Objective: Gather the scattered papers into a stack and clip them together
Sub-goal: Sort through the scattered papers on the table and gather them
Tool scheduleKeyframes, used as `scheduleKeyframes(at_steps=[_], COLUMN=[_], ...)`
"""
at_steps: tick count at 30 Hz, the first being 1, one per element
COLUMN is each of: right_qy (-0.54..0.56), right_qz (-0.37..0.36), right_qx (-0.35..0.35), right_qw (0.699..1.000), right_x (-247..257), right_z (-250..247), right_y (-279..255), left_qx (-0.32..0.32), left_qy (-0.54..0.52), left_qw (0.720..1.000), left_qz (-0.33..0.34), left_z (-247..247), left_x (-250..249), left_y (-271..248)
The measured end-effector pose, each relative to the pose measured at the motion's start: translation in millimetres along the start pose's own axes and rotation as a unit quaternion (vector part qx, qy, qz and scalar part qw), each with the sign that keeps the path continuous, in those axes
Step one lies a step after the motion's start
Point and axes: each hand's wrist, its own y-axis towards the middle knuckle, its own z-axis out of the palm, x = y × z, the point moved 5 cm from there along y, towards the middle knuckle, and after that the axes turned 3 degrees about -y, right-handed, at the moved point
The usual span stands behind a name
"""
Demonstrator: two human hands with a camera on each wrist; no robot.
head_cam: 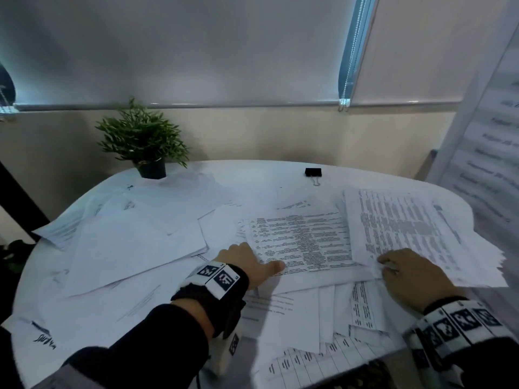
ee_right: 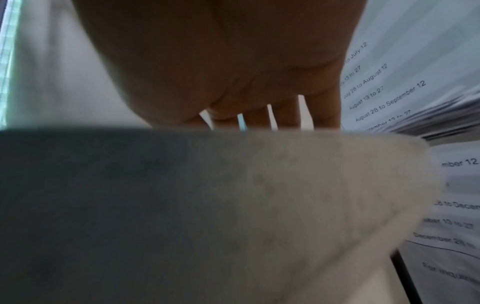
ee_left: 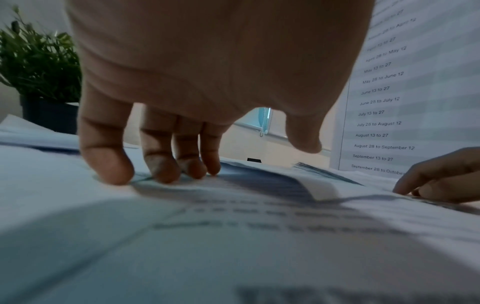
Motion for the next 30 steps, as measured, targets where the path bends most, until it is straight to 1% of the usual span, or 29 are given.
scheduleKeyframes(at_steps=[3,5,7,9,11,13,15,16,17,19,20,21,23,25,27,29,30], right_qy=[-0.002,-0.007,-0.001,0.015,0.026,0.033,0.075,0.101,0.125,0.168,0.189,0.212,0.273,0.32,0.334,0.347,0.359], right_qz=[-0.002,-0.01,-0.014,-0.019,-0.026,-0.034,-0.029,-0.038,-0.061,-0.136,-0.172,-0.201,-0.226,-0.238,-0.252,-0.247,-0.242], right_qx=[-0.005,-0.003,-0.001,-0.003,0.003,0.018,0.02,-0.008,-0.06,-0.155,-0.178,-0.182,-0.16,-0.119,-0.079,-0.069,-0.078], right_qw=[1.0,1.0,1.0,1.0,0.999,0.999,0.997,0.994,0.989,0.964,0.95,0.939,0.921,0.909,0.905,0.902,0.898], right_x=[-1.8,-1.9,-2.7,-2.0,-1.4,-3.3,-1.9,2.6,12.0,44.1,63.4,81.6,111.7,131.2,144.4,149.0,149.6], right_z=[0.0,-0.4,-0.5,-0.3,1.9,4.4,0.6,-5.4,-15.0,-37.7,-47.3,-55.1,-66.5,-67.7,-62.2,-56.9,-57.0], right_y=[1.7,1.0,-0.2,-2.9,-6.7,-10.3,-15.3,-17.9,-21.3,-33.5,-40.6,-46.9,-54.3,-53.9,-52.1,-50.7,-50.6], left_qx=[0.007,-0.02,-0.06,-0.106,-0.172,-0.24,-0.28,-0.295,-0.308,-0.328,-0.33,-0.324,-0.291,-0.246,-0.217,-0.198,-0.194], left_qy=[-0.059,-0.111,-0.179,-0.251,-0.309,-0.353,-0.369,-0.359,-0.336,-0.279,-0.256,-0.239,-0.233,-0.255,-0.311,-0.379,-0.402], left_qw=[0.998,0.993,0.981,0.961,0.934,0.902,0.883,0.881,0.884,0.887,0.885,0.881,0.863,0.842,0.816,0.791,0.783], left_qz=[0.015,0.025,0.033,0.045,0.059,0.067,0.08,0.09,0.106,0.166,0.206,0.251,0.341,0.408,0.436,0.438,0.434], left_z=[2.6,0.1,-2.1,-6.3,-18.6,-39.3,-63.4,-75.5,-86.9,-107.7,-115.6,-121.9,-129.3,-133.7,-137.6,-141.3,-143.1], left_x=[-9.2,-10.8,-7.7,-1.7,8.3,23.3,41.0,48.8,53.6,51.6,46.3,38.7,22.7,10.8,9.7,17.0,21.3], left_y=[-1.3,-3.1,-2.1,-3.5,-9.9,-18.9,-27.9,-32.9,-37.8,-52.6,-62.5,-74.0,-99.5,-122.3,-134.4,-136.0,-134.3])
